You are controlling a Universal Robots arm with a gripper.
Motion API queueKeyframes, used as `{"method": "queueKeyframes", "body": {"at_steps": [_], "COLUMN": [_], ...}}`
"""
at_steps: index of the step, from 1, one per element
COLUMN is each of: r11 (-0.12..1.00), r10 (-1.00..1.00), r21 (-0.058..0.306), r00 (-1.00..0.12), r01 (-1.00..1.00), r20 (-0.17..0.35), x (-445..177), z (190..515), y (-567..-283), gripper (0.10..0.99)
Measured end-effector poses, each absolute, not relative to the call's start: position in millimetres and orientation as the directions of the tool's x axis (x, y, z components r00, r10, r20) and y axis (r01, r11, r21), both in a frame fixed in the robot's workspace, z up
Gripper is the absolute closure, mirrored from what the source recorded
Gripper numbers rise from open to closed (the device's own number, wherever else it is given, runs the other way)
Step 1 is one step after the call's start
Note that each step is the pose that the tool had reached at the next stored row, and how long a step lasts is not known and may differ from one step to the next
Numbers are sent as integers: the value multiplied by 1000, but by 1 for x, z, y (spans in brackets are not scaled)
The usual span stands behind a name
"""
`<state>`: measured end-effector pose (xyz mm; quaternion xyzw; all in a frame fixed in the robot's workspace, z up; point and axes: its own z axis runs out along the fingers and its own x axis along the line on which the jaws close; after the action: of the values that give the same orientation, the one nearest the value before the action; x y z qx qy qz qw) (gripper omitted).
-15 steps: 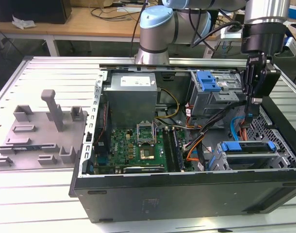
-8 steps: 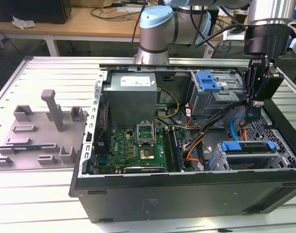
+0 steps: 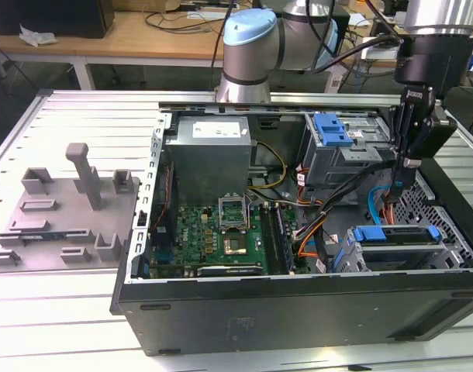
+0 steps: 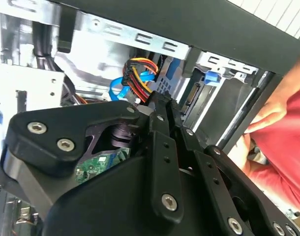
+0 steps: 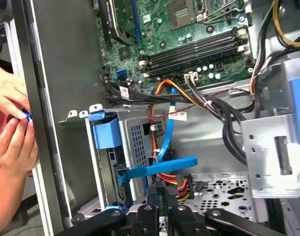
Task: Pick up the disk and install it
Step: 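Insert the first disk wire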
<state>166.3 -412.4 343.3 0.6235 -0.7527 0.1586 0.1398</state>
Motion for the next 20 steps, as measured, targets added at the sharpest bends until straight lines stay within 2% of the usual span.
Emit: {"method": "queueKeyframes", "body": {"at_steps": [1, 3, 5, 13, 17, 20], "r11": [173, 176, 135, 84, 84, 85], "r10": [-896, -926, -946, -964, -970, -974], "r21": [-64, -49, -43, -38, -36, -17], "r00": [-183, -182, -142, -91, -90, -87], "r01": [-983, -983, -990, -996, -996, -996], "r20": [404, 330, 290, 251, 227, 209], "x": [166, 166, 163, 158, 158, 159], "z": [343, 345, 353, 354, 354, 354], "y": [-417, -449, -454, -457, -473, -485], "gripper": [918, 918, 918, 918, 918, 918]}}
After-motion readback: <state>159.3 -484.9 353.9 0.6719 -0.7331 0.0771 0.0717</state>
